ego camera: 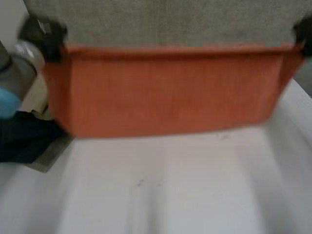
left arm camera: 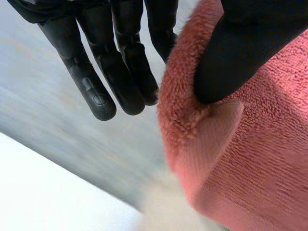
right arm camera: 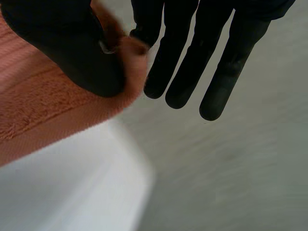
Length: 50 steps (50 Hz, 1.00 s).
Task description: Fold the laundry.
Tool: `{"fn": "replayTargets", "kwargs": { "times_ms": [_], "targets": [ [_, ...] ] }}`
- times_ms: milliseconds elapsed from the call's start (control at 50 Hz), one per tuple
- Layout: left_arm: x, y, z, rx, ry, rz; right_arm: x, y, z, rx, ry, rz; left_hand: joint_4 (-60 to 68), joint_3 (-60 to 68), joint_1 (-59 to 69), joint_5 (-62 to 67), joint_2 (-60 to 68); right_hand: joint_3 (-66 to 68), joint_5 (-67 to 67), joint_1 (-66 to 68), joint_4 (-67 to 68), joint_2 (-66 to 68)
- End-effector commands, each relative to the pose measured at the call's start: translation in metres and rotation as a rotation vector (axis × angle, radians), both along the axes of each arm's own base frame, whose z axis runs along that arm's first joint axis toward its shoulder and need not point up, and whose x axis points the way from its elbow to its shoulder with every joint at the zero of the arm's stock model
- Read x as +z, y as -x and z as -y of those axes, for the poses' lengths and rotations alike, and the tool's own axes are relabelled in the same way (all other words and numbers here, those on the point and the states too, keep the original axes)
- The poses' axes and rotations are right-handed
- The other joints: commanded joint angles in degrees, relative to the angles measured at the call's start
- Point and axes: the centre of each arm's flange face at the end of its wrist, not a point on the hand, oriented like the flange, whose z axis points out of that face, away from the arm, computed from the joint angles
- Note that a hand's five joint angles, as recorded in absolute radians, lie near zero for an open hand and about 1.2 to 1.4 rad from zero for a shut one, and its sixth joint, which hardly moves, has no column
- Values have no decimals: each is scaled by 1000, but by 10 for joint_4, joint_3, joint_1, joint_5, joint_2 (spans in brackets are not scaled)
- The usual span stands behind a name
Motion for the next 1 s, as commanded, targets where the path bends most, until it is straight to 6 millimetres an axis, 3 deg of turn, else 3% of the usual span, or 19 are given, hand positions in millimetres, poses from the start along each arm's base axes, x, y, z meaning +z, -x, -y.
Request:
{"fn": "replayTargets", "kwargs": {
  "times_ms": [20, 80, 160, 240, 320, 400, 480, 520, 560, 640, 780, 880, 1000],
  "targets": [
    [90, 0, 8, -53, 443, -262, 92, 12, 6, 38, 520, 207, 111, 116, 138, 137, 115, 119, 129, 149, 114, 122],
    [91, 1, 6, -64, 446, -278, 90, 8, 5, 50, 515, 204, 111, 116, 138, 137, 115, 119, 129, 149, 114, 122],
    [73, 3, 7, -68, 356, -275, 79, 0, 4, 81, 459, 201, 111, 116, 138, 137, 115, 119, 129, 149, 114, 122],
    [42, 6, 9, -67, 244, -261, 57, -4, 7, 98, 375, 198, 111, 116, 138, 137, 115, 119, 129, 149, 114, 122],
    [14, 12, 7, -90, 178, -250, 25, -8, 9, 105, 263, 192, 111, 116, 138, 137, 115, 119, 129, 149, 114, 122],
    [-27, 21, 6, -119, 95, -226, -15, -11, 10, 114, 141, 164, 111, 116, 138, 137, 115, 119, 129, 149, 114, 122],
    [-85, 24, 2, -120, -47, -186, -68, -10, 6, 108, -22, 108, 111, 116, 138, 137, 115, 119, 129, 149, 114, 122],
    [-105, 24, -2, -118, -104, -171, -86, -11, 2, 108, -79, 88, 111, 116, 138, 137, 115, 119, 129, 149, 114, 122],
    [-129, 22, -12, -113, -182, -147, -106, -9, -5, 101, -153, 51, 111, 116, 138, 137, 115, 119, 129, 149, 114, 122],
    [-157, 17, -37, -115, -302, -94, -130, 3, -19, 74, -278, -12, 111, 116, 138, 137, 115, 119, 129, 149, 114, 122],
    [-158, 3, -97, -148, -442, 39, -130, 40, -52, 13, -486, -170, 111, 116, 138, 137, 115, 119, 129, 149, 114, 122],
    [-150, -16, -148, -161, -564, 217, -122, 70, -95, 31, -735, -349, 111, 116, 138, 137, 115, 119, 129, 149, 114, 122],
    [-150, -28, -174, -184, -742, 319, -120, 72, -101, 44, -723, -412, 111, 116, 138, 137, 115, 119, 129, 149, 114, 122]
  ]
}}
